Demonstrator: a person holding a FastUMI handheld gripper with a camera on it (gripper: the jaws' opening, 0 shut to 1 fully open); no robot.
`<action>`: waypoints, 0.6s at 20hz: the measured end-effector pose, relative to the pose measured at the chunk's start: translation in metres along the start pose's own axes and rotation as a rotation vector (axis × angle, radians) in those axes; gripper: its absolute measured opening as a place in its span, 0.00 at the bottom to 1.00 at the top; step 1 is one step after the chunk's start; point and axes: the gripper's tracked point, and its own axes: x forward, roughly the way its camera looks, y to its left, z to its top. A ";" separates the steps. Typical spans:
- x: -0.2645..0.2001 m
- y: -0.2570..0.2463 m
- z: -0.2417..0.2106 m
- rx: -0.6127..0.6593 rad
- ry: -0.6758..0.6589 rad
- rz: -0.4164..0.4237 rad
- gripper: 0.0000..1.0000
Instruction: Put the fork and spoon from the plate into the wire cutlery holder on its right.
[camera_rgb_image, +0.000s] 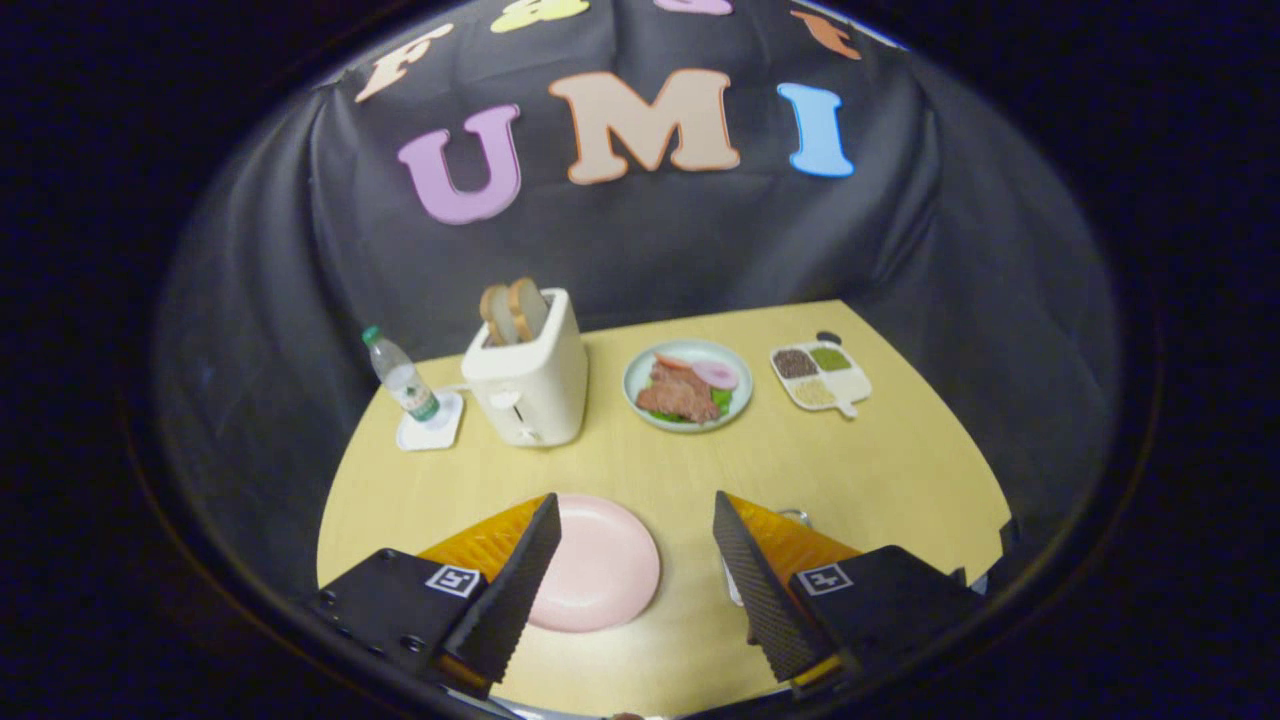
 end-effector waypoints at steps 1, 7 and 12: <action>-0.005 0.003 0.011 0.005 -0.063 0.009 0.98; -0.038 0.025 0.042 -0.036 -0.337 0.076 0.96; -0.051 0.013 0.039 -0.145 -0.409 0.001 0.95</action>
